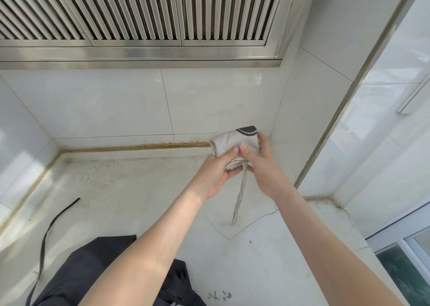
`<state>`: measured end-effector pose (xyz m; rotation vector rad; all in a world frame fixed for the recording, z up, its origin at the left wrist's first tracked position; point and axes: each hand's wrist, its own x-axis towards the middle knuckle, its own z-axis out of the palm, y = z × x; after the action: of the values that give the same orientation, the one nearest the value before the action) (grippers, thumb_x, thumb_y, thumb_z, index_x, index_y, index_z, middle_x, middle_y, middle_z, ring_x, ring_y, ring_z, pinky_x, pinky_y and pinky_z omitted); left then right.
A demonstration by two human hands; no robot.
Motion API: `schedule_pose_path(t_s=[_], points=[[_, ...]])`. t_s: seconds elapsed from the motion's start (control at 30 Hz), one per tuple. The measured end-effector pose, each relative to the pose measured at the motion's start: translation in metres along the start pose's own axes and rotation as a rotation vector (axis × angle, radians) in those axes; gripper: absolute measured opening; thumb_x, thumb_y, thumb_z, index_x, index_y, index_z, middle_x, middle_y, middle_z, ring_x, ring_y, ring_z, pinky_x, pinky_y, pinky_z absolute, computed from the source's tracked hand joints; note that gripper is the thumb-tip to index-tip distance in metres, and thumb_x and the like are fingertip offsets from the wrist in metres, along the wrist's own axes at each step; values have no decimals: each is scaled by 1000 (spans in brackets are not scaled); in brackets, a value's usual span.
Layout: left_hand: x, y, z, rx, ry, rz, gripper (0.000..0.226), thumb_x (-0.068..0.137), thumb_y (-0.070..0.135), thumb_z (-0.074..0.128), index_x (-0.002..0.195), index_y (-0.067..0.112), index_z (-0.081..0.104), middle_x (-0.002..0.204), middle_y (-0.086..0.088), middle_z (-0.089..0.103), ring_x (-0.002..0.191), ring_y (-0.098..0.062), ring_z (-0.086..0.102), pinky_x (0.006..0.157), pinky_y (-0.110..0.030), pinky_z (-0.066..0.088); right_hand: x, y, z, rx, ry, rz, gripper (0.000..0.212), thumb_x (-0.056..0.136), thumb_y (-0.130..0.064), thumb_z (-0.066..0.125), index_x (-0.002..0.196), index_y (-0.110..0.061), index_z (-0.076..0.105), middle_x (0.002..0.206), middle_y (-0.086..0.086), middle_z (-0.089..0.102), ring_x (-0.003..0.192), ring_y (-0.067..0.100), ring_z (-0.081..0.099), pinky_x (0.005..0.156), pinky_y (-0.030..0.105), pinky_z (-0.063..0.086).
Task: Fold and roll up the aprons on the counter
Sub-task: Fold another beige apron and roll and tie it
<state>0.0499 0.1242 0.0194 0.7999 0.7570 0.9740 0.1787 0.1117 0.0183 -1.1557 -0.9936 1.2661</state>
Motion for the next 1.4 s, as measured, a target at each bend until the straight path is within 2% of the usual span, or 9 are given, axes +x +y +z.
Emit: schedule_pose_path(t_s=[0.13, 0.33, 0.47, 0.83, 1.0, 1.13, 1.2, 1.27, 1.4], points=[[4, 0, -1, -66, 59, 90, 20, 99, 14, 49, 108, 3, 63, 101, -12, 71, 93, -23, 69, 84, -30, 57, -10, 10, 13, -152, 84, 82, 51, 91, -36, 61, 127, -23, 27, 106, -1, 57, 71, 9, 61, 59, 24, 50], [6, 0, -4, -166, 192, 122, 17, 98, 12, 52, 110, 4, 61, 99, -12, 70, 88, -22, 69, 78, -31, 59, -19, 19, 19, -514, 119, -158, 10, 99, -16, 46, 90, -12, 48, 66, -3, 48, 53, 0, 40, 50, 14, 34], [3, 0, -6, -115, 217, 119, 15, 99, 15, 50, 98, 8, 63, 79, -5, 71, 64, -16, 68, 52, -24, 54, -20, 17, 20, -567, 4, -121, 6, 94, -14, 56, 89, -15, 52, 67, -1, 55, 60, 6, 46, 51, 12, 35], [-1, -8, -11, 242, 218, 174, 16, 100, 14, 48, 99, 12, 64, 88, -6, 72, 73, -16, 71, 62, -25, 56, -13, 14, 6, -666, 33, -64, 19, 92, -21, 54, 73, -24, 60, 75, -4, 68, 74, 11, 62, 62, 15, 43], [-6, -16, -21, 685, 246, 253, 25, 98, 10, 50, 122, 6, 56, 97, -9, 66, 76, -23, 65, 70, -25, 56, -11, 12, -13, -330, 57, 148, 37, 94, -20, 54, 60, -12, 44, 48, -1, 36, 41, 14, 33, 46, 27, 34], [-5, -32, -43, 1684, 64, 395, 65, 91, -4, 41, 150, 15, 25, 159, -3, 20, 116, -29, 51, 97, -33, 43, -5, 25, -42, -326, 38, 294, 39, 96, -25, 56, 63, -14, 39, 47, -7, 22, 40, 10, 17, 40, 22, 15], [-6, -49, -51, 2045, 17, 426, 74, 85, -2, 49, 151, 13, 21, 160, -5, 14, 96, -26, 56, 79, -31, 50, -6, 38, -53, -550, 11, 349, 37, 94, -30, 59, 65, -10, 47, 53, -4, 26, 44, 12, 20, 41, 21, 17], [-8, -68, -53, 2258, -49, 463, 77, 60, 2, 66, 135, 10, 53, 144, -9, 47, 66, -18, 56, 52, -21, 44, -7, 56, -60, -620, 6, 402, 36, 93, -30, 60, 66, -8, 51, 58, -1, 30, 49, 13, 23, 43, 22, 18], [-4, -106, -60, 2284, -195, 370, 74, 37, 2, 74, 111, 8, 71, 119, -7, 67, 46, -16, 48, 34, -16, 33, -17, 88, -65, -596, 11, 444, 27, 92, -20, 60, 69, -6, 57, 59, 1, 36, 52, 15, 27, 46, 22, 20]])
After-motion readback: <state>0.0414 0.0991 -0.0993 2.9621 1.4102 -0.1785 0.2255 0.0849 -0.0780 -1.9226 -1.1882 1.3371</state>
